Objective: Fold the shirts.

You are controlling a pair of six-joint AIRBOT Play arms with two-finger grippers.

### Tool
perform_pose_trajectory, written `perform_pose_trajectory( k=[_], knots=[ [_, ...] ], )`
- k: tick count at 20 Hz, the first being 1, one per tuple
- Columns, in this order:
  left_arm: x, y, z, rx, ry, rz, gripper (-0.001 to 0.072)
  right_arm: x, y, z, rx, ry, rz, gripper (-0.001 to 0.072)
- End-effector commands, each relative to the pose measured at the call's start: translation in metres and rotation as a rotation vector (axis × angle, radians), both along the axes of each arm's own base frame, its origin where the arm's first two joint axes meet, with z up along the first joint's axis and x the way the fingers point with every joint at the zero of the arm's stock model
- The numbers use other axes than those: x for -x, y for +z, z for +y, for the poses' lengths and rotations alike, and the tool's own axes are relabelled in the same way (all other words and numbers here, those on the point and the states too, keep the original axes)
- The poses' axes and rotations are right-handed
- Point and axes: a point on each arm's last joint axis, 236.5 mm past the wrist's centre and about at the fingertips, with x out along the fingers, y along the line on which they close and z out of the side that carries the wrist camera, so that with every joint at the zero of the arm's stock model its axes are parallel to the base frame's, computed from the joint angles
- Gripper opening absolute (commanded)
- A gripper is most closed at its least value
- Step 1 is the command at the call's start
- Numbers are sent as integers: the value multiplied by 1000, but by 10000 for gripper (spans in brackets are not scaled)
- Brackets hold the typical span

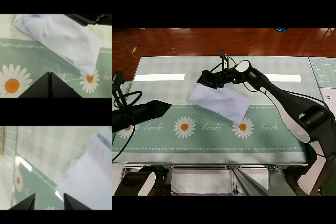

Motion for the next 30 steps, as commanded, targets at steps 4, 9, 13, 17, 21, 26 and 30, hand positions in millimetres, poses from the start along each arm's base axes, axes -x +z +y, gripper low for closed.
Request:
perform_pose_trajectory(
  k=[4,9,13,17,21,26,30],
  knots=[
    [-2,-12,2,9,20,21,18,-24,139,-129,-58,-56,-126,410],
    [-1,-13,1,9,17,23,18,41,121,-353,694,-347,-107,410],
    [-1,-13,1,9,17,24,18,101,38,-382,653,-646,-7,410],
    [-1,-13,1,9,17,24,18,140,-54,-327,375,-674,210,410],
    [-2,-15,1,9,17,33,18,144,-97,-271,318,-542,289,411],
    [-2,-16,1,10,17,37,18,132,-115,-218,241,-419,354,411],
    [-2,-16,1,10,17,37,18,111,-112,-195,192,-343,354,407]
  ],
)
